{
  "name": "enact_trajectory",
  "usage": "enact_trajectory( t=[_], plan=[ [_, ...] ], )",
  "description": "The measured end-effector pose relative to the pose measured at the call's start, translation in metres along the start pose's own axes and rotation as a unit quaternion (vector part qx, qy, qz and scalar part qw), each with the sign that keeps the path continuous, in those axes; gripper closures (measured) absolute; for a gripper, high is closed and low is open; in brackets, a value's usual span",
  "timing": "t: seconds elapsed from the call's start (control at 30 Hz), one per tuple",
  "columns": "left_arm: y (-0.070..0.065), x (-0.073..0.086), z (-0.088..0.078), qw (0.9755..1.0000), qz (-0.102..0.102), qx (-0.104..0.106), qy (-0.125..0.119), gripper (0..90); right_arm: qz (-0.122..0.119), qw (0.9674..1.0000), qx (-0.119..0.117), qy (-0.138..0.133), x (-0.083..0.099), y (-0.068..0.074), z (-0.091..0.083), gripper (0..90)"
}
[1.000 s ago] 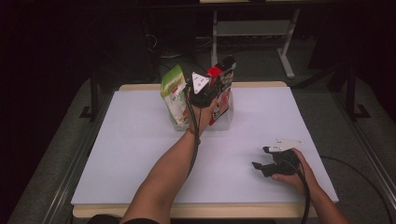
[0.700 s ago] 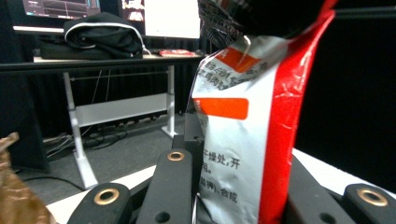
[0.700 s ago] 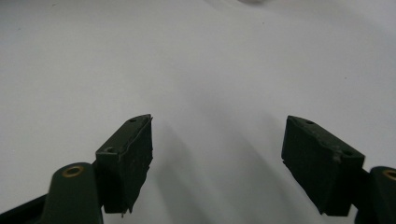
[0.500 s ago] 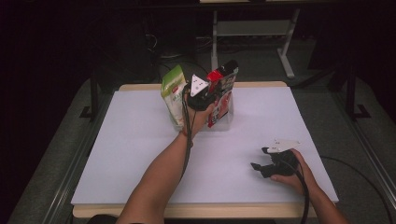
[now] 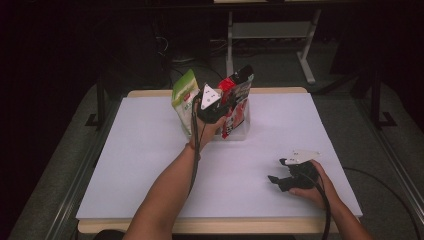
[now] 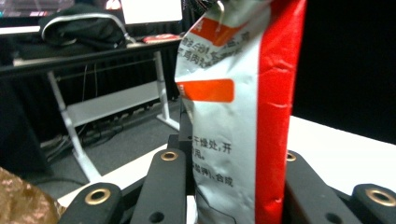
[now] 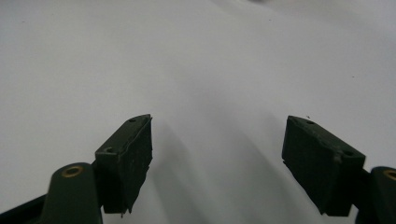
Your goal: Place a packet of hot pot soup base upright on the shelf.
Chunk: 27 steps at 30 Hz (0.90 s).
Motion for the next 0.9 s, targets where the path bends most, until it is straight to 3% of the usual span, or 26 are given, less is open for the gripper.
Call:
enact_trajectory(
  t=[0.17, 0.3, 0.37, 0.43, 0.5, 0.53, 0.63, 0.77, 0.8, 0.9],
  plan=[
    [0.002, -0.003, 0.010, 0.9996, 0.000, -0.017, 0.023, 69.4, -0.005, 1.0000, -0.003, 0.007, -0.001, 0.003, 0.002, 23.4],
    [0.002, 0.004, 0.014, 0.9993, -0.007, -0.006, 0.037, 61.3, -0.003, 1.0000, -0.006, 0.007, 0.000, 0.002, 0.003, 23.3],
    [0.000, 0.009, 0.014, 0.9987, 0.003, 0.000, 0.050, 56.7, 0.000, 0.9999, -0.006, 0.009, 0.001, 0.001, 0.003, 23.3],
    [-0.004, 0.019, 0.016, 0.9951, 0.018, 0.034, 0.092, 50.4, 0.001, 0.9999, -0.006, 0.011, 0.002, 0.000, 0.003, 23.3],
    [-0.007, 0.031, 0.016, 0.9891, 0.055, 0.043, 0.130, 45.2, 0.000, 0.9999, -0.008, 0.010, 0.002, 0.001, 0.003, 23.4],
    [-0.007, 0.035, 0.013, 0.9874, 0.071, 0.042, 0.135, 44.7, -0.002, 0.9999, -0.008, 0.010, 0.002, 0.002, 0.003, 23.3],
    [-0.007, 0.041, 0.007, 0.9847, 0.075, 0.060, 0.146, 43.1, -0.004, 0.9999, -0.008, 0.011, 0.001, 0.002, 0.004, 23.3],
    [-0.010, 0.051, 0.002, 0.9785, 0.094, 0.064, 0.172, 41.4, -0.006, 0.9998, -0.011, 0.018, 0.002, 0.003, 0.006, 23.1],
    [-0.010, 0.053, 0.000, 0.9778, 0.094, 0.065, 0.176, 41.0, -0.006, 0.9997, -0.012, 0.018, 0.002, 0.003, 0.006, 23.1],
    [-0.010, 0.055, -0.006, 0.9790, 0.081, 0.067, 0.175, 43.3, -0.008, 0.9997, -0.013, 0.018, 0.002, 0.004, 0.006, 23.0]
  ],
)
Point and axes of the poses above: each handheld gripper's, and its own axes: z roughly forward along the jaws, x roughly out of its underside, y roughly to its left, the point moved 6 cm from there along z, roughly forward along the jaws, and after that the axes turned 11 degrees about y, right-handed, at the moved point
